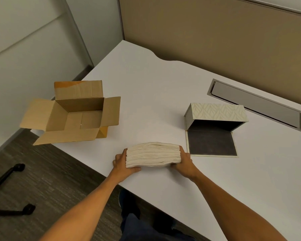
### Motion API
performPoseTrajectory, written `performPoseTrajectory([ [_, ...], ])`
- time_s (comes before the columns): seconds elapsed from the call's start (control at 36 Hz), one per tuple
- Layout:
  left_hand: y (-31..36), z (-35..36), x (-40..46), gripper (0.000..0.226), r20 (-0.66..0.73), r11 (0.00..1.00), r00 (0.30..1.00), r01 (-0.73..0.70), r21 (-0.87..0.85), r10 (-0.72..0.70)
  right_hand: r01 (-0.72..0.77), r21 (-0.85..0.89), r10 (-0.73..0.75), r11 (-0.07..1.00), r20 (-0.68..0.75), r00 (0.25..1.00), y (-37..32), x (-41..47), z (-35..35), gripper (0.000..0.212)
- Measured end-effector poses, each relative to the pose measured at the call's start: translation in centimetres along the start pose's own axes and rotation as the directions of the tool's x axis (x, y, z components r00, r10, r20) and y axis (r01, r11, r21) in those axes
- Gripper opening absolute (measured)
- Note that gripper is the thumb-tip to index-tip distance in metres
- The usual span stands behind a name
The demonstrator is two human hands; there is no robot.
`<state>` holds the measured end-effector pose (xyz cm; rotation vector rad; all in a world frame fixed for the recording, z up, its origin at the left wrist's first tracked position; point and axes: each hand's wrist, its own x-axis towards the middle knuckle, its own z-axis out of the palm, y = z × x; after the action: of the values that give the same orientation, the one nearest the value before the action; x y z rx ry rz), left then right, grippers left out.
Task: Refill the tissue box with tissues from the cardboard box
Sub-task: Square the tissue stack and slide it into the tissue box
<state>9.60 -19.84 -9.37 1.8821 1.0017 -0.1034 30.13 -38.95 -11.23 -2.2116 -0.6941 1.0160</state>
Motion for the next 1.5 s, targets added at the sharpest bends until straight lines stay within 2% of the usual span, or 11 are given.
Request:
performPoseTrajectory([
  [0.22,0.3,0.1,-0.1,0.092,-0.005,1.0,1.0,0.003,0.03,-0.002,0.061,0.041,-0.061,0.997,0.011,0.998,-1.0,-0.3,-0.7,0.068],
  [0.44,0.4,-0.1,0.0,0.087,0.037,1.0,0.999,0.024,0.011,-0.025,0.076,0.045,-0.08,0.996,0.111,0.991,0.7,0.1,-1.2,0.073],
  [0.53,0.3,0.0,-0.1,0.088,0.073,0.998,0.996,0.055,-0.039,-0.052,0.046,0.138,-0.069,0.989,0.16,0.985,0.6,-0.7,-2.1,0.083],
  [0.69,2.1,0.5,0.2,0.092,0.118,0.929,0.987,0.142,-0.342,-0.107,-0.048,0.285,-0.013,0.957,0.208,0.978,-0.9,-2.4,-5.2,0.08],
  [0.78,4.7,1.4,-0.2,0.089,0.161,0.904,0.982,0.156,-0.399,-0.098,-0.056,0.334,-0.015,0.941,0.205,0.979,-0.6,-2.7,-6.5,0.078],
  [0.86,6.8,2.6,-0.2,0.088,0.203,0.891,0.973,0.19,-0.413,-0.113,-0.111,0.41,0.036,0.905,0.187,0.982,-0.4,-3.3,-7.9,0.065],
  [0.92,8.3,3.5,-0.3,0.076,0.223,0.876,0.968,0.207,-0.435,-0.118,-0.148,0.453,0.084,0.879,0.158,0.984,0.3,-3.4,-8.9,0.054],
  [0.97,9.5,4.5,-0.3,0.063,0.242,0.85,0.963,0.227,-0.476,-0.122,-0.173,0.463,0.123,0.869,0.136,0.983,0.8,-3.7,-9.9,0.051],
  [1.06,10.4,6.4,0.3,0.059,0.246,0.804,0.96,0.251,-0.539,-0.135,-0.183,0.475,0.161,0.861,0.087,0.983,1.6,-4.1,-11.5,0.046],
  [1.22,13.4,9.5,1.1,0.04,0.205,0.74,0.96,0.276,-0.613,-0.188,-0.172,0.507,0.224,0.845,-0.043,0.974,3.9,-4.0,-14.7,0.054],
  [1.5,17.4,12.2,3.1,0.024,0.211,0.766,0.96,0.275,-0.581,-0.184,-0.164,0.61,0.289,0.775,-0.112,0.951,7.3,-2.6,-19.2,0.057],
])
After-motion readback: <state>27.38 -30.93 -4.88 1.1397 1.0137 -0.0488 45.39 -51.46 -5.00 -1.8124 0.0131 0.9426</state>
